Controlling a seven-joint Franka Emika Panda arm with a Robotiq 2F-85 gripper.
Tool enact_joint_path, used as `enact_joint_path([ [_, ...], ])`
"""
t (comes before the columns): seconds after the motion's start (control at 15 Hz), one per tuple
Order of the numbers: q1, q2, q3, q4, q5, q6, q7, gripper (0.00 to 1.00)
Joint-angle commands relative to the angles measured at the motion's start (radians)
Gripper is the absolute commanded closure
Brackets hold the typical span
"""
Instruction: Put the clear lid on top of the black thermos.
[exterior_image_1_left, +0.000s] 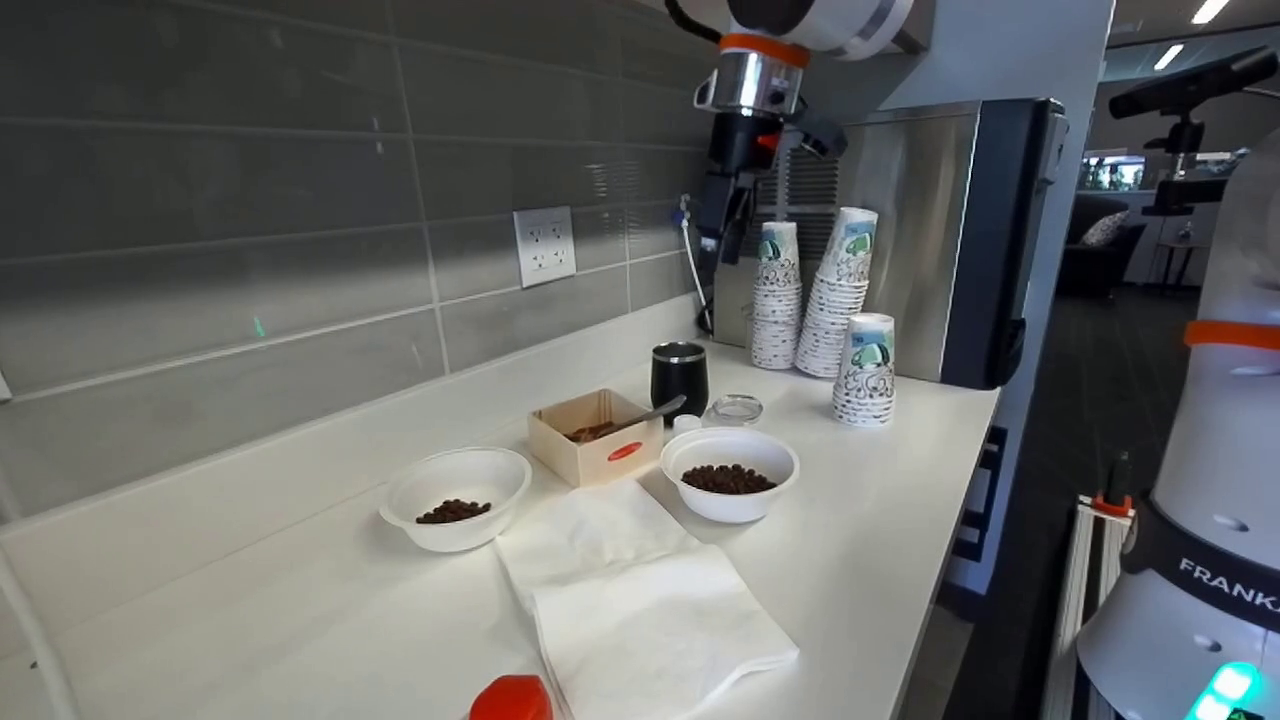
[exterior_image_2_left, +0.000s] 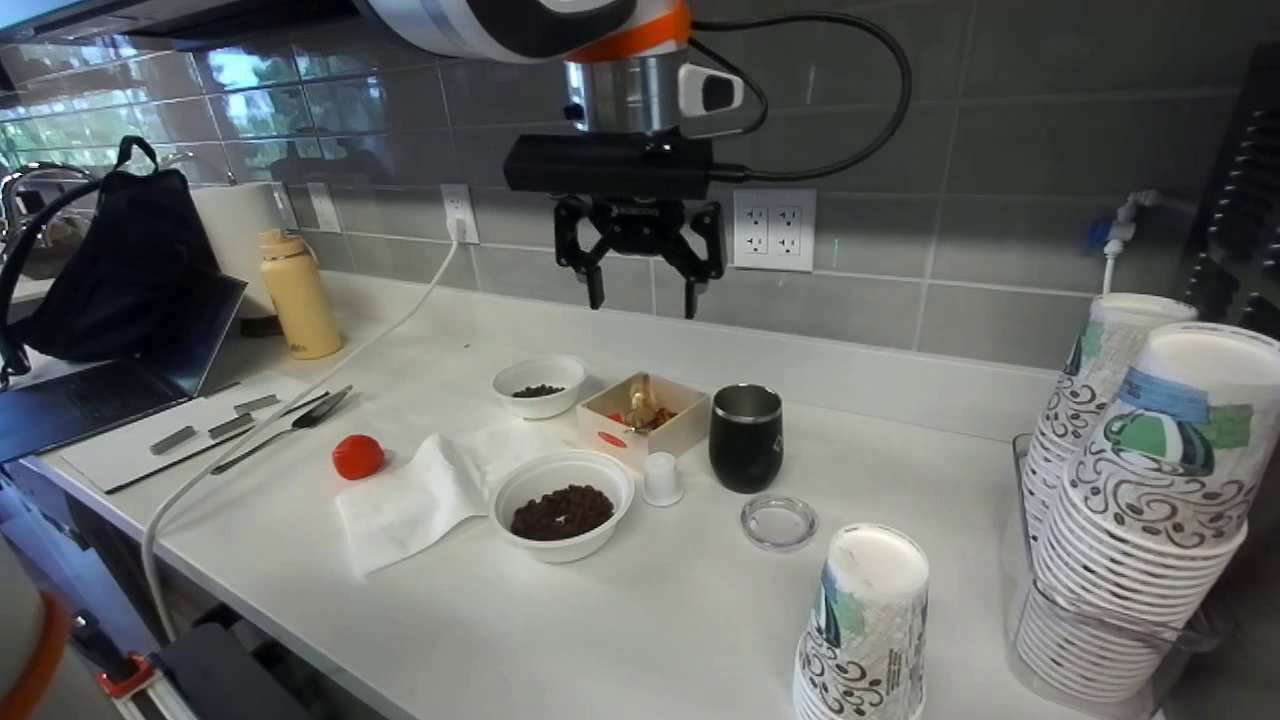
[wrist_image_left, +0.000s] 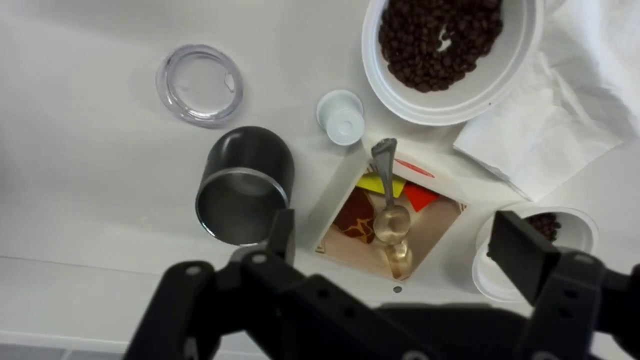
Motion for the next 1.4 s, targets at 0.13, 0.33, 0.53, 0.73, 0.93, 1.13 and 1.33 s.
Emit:
enact_joint_path([
  [0.13, -0.055, 0.113, -0.06, 0.064, 0.001, -0.038, -0.178, 0.0],
  [0.33, -0.089, 0.185, -0.064, 0.084, 0.008, 0.003, -0.223, 0.0],
  [0.53, -0.117, 0.274, -0.06, 0.117, 0.018, 0.006, -0.273, 0.0],
  [0.73, -0.144, 0.369, -0.048, 0.162, 0.038, 0.009, -0.338, 0.0],
  [0.93, -0.18, 0.457, -0.026, 0.208, 0.031, 0.011, -0.361, 0.0],
  [1.13, -0.215, 0.542, 0.005, 0.257, 0.032, 0.028, -0.369, 0.0],
  [1.33, -0.246, 0.623, 0.04, 0.304, 0.021, 0.043, -0.357, 0.0],
])
